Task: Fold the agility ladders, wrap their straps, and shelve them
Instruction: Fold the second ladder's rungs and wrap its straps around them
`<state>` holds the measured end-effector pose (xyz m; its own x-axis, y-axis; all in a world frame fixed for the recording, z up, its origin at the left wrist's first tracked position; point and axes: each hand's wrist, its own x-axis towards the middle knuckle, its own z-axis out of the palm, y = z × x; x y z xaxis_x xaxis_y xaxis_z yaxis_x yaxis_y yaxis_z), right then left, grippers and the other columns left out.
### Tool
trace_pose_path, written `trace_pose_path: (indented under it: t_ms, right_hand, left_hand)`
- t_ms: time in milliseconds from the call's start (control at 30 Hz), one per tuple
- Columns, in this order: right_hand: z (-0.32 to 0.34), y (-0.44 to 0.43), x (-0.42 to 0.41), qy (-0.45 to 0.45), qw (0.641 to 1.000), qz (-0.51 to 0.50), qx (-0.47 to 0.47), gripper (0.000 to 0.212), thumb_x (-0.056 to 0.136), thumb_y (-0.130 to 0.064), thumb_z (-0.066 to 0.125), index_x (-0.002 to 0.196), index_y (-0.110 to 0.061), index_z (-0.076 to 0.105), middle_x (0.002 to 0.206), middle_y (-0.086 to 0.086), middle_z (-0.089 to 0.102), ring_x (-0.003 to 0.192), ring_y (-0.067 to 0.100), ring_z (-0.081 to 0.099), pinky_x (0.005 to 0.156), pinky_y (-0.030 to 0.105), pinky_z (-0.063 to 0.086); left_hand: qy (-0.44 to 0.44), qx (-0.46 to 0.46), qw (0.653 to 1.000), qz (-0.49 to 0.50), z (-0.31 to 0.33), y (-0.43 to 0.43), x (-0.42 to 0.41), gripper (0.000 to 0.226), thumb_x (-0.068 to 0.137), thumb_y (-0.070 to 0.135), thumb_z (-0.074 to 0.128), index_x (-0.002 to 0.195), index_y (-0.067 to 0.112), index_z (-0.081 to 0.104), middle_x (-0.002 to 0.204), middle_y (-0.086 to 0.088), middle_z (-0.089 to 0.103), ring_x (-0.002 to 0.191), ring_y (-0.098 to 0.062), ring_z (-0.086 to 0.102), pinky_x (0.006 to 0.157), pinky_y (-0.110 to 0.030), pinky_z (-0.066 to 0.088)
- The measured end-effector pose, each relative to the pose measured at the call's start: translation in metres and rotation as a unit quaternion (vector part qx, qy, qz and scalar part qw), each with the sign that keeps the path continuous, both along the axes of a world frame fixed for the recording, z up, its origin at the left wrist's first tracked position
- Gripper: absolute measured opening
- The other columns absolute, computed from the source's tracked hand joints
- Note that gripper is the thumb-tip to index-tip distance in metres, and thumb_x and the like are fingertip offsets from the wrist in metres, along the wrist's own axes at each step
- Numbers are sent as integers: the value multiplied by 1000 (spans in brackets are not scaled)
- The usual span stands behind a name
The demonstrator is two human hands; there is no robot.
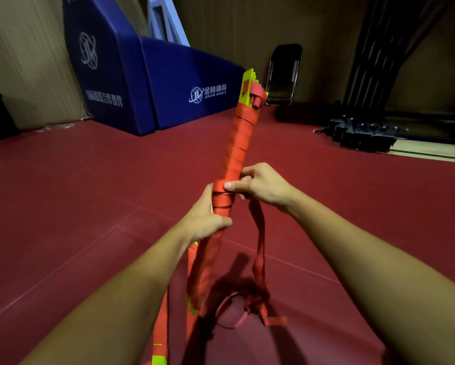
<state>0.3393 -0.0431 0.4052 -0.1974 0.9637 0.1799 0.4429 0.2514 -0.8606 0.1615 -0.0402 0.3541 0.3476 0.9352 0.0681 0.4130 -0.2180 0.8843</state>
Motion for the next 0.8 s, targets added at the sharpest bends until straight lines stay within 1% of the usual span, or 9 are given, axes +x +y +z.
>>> trace_pose_path:
  t_ms: [100,167,233,300,400,533,600,667,800]
  right_hand:
    - [-2,-2,2,6,1000,0,9,22,84,-28,78,80,-8,69,53,0,57,50,9,45,52,22,35]
    - [0,-3,2,15,1000,6,8,22,83,-26,79,95,-9,70,54,2,56,48,9,44,51,22,34]
    - [2,-3,2,55,997,35,-29,34,84,-18,77,112,-8,61,56,2,57,49,8,46,50,21,35]
    - [2,-3,2,84,991,75,-75,41,87,-9,73,122,-4,53,60,3,59,53,9,49,54,20,37]
    - [1,-3,2,103,988,71,-92,49,89,-7,71,130,4,47,61,4,60,55,9,50,53,18,37]
    - [1,-4,-2,135,988,31,-67,39,87,-10,74,116,4,53,55,3,55,47,8,43,45,16,33]
    - [0,-2,-1,127,991,-5,-48,35,82,-14,80,105,-4,55,51,1,49,41,7,36,40,17,28]
    - [-2,-1,1,114,992,-22,-40,38,79,-17,82,103,-3,57,50,0,44,40,6,31,39,19,23]
    - [0,-4,5,95,993,30,-64,40,84,-15,77,118,-4,58,52,-1,52,46,8,42,46,18,32]
  left_hand:
    - [-2,-14,1000,24,4,-1,-2,69,62,10,69,121,37,44,80,-1,55,63,-15,56,58,-32,47]
    - [-6,-22,999,24,6,-1,-3,61,66,3,66,117,32,51,74,0,53,56,-13,52,52,-28,44]
    - [0,-25,999,25,7,0,-3,59,58,4,61,111,29,57,69,-1,54,52,-14,49,50,-27,40]
    - [7,-31,999,20,6,0,-3,64,49,8,54,110,27,60,68,-3,56,51,-17,48,50,-29,39]
    - [23,-33,999,12,4,-1,-1,66,51,12,56,116,25,55,74,-2,57,56,-14,51,54,-29,42]
    - [50,27,998,35,-2,3,-1,67,68,27,86,122,24,46,95,4,64,79,-11,62,72,-29,51]
    - [74,71,993,56,-3,5,0,58,71,22,85,121,24,54,94,2,68,82,-14,64,73,-27,49]
    - [83,83,990,77,-1,6,1,50,68,18,85,113,27,63,92,0,68,82,-17,64,71,-28,47]
    - [32,-2,995,97,3,10,-5,47,54,5,81,94,29,70,79,-2,73,71,-18,66,67,-33,55]
